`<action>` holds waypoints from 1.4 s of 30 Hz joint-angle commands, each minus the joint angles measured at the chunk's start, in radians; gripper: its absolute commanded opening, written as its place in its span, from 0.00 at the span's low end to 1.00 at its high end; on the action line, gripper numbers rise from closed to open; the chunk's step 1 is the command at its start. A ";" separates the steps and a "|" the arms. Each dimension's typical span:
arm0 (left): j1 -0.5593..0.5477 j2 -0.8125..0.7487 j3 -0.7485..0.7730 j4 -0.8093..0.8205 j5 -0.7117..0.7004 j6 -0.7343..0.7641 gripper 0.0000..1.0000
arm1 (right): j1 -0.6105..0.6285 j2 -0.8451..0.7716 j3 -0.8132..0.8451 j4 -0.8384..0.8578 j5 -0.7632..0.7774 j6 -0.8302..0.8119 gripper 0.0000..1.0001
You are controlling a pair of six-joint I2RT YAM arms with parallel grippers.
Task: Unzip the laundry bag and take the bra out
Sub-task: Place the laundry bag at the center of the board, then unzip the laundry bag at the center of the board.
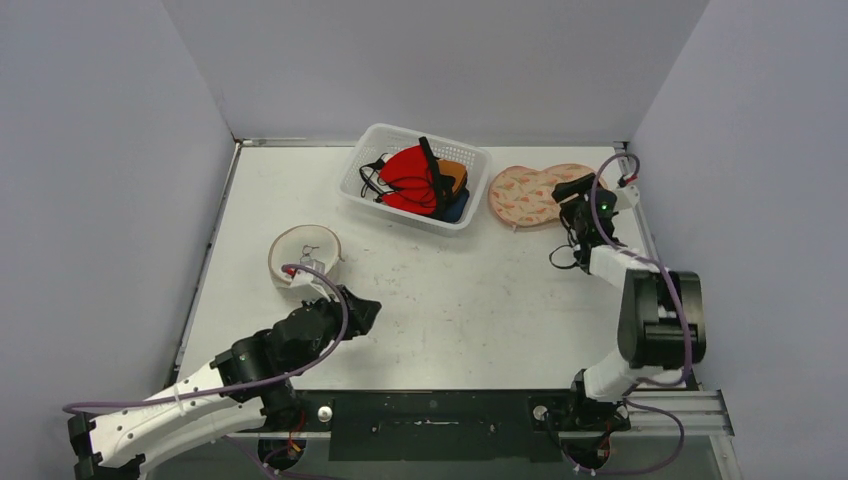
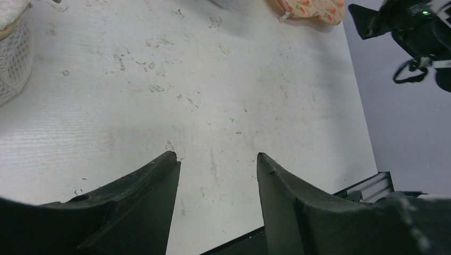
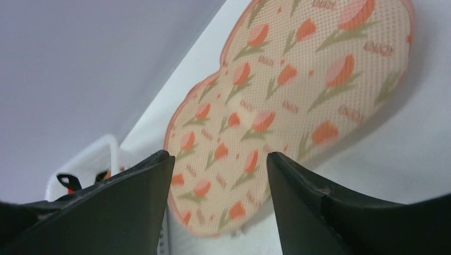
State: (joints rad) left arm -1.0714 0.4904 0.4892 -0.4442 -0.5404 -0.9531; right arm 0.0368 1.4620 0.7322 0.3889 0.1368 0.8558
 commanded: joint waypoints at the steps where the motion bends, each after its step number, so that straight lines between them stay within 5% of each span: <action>1: 0.005 -0.050 -0.071 0.212 0.019 0.105 0.53 | -0.190 0.297 0.080 0.395 -0.389 0.197 0.63; 4: 0.004 -0.087 -0.097 0.247 0.063 0.127 0.53 | -0.210 0.428 0.114 0.597 -0.467 0.237 0.60; 13: 0.005 -0.197 -0.024 0.056 -0.063 0.154 0.55 | -0.218 0.532 0.216 0.519 -0.433 0.177 0.57; 22: 0.006 -0.211 0.086 -0.120 -0.221 0.125 0.68 | -0.146 0.284 0.214 0.407 -0.362 0.099 0.71; 30: 0.005 -0.068 0.219 -0.216 -0.349 0.191 0.81 | 0.193 -0.060 0.255 0.098 -0.067 -0.175 0.78; 35: 0.054 0.118 0.305 -0.215 -0.288 0.226 0.82 | 0.459 -0.206 0.188 0.002 0.083 -0.253 0.79; 42: 0.449 0.237 0.334 -0.219 0.049 0.165 0.81 | 0.695 -0.369 -0.006 -0.132 0.109 -0.285 0.80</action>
State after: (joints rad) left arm -0.8162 0.7292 0.7971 -0.6479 -0.6899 -0.7635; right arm 0.6582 1.1687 0.8303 0.3714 0.1810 0.6197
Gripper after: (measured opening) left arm 0.816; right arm 0.794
